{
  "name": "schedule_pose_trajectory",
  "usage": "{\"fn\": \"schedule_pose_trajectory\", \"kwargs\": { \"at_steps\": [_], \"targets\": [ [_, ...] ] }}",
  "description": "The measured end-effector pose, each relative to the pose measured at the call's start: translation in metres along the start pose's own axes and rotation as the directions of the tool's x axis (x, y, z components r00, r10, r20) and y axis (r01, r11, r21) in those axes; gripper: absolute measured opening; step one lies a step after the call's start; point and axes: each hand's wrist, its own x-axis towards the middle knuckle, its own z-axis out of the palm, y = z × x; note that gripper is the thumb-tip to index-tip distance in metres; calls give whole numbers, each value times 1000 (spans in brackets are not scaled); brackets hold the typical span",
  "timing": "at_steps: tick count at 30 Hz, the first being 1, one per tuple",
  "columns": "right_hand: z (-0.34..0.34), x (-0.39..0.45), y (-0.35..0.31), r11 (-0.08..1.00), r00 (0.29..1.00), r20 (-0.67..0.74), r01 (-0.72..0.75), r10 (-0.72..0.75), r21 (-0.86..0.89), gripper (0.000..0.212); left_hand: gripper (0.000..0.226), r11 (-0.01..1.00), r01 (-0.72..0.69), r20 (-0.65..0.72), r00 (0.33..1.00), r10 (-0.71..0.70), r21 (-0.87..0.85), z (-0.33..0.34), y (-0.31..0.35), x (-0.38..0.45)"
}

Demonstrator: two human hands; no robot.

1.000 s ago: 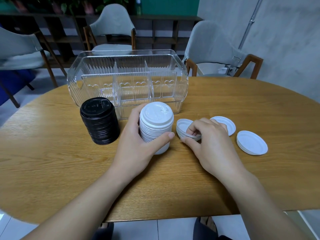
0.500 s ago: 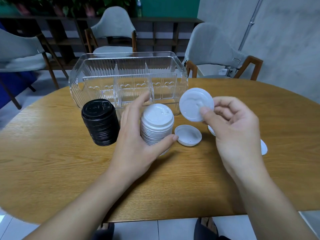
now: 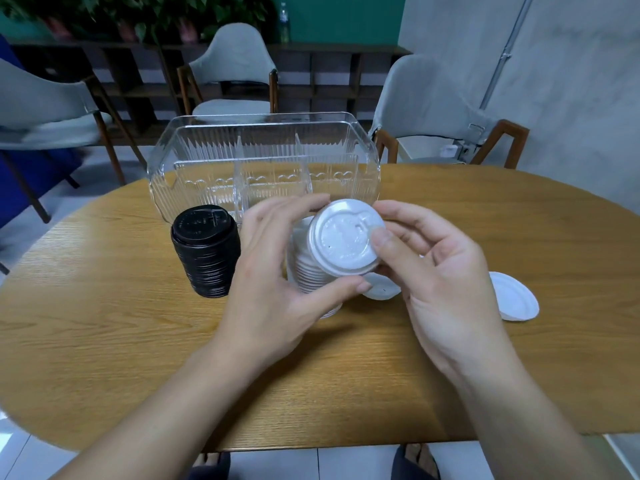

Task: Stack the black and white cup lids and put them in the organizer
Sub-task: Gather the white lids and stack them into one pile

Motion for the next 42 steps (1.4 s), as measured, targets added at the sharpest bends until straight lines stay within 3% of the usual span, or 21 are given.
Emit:
{"fn": "schedule_pose_trajectory", "kwargs": {
  "at_steps": [5, 10, 13, 16, 23, 26, 30, 42],
  "targets": [
    [-7, 1, -4, 973, 971, 195, 169, -137, -156, 58, 78, 998, 17, 58, 998, -13, -63, -11, -5, 1],
    [-6, 1, -6, 962, 933, 349, 173, -92, -210, 64, 79, 995, 10, 163, 987, 7, -103, -18, -13, -2],
    [-4, 2, -6, 953, 929, 353, 197, -108, -229, 62, 91, 996, -2, 179, 984, 18, -86, -21, -14, -2],
    [-6, 8, -4, 944, 957, 254, 207, -141, -257, 56, 109, 991, 19, 188, 982, 7, -136, -21, -12, -4],
    [4, 17, 17, 908, 986, 145, 138, -86, -395, 46, 139, 894, 394, 287, 900, -328, -211, 2, -16, -13],
    [9, 17, 22, 906, 987, 153, 112, -54, -408, 47, 124, 880, 422, 249, 896, -369, -215, 8, -20, -7],
    [11, 16, 21, 901, 978, 205, 111, -26, -418, 53, 81, 869, 429, 215, 899, -382, -248, 12, -28, -2],
    [-1, 17, 10, 870, 938, 343, 132, 44, -474, 56, 73, 755, 499, 415, 849, -327, -425, 11, -35, -3]
  ]
}}
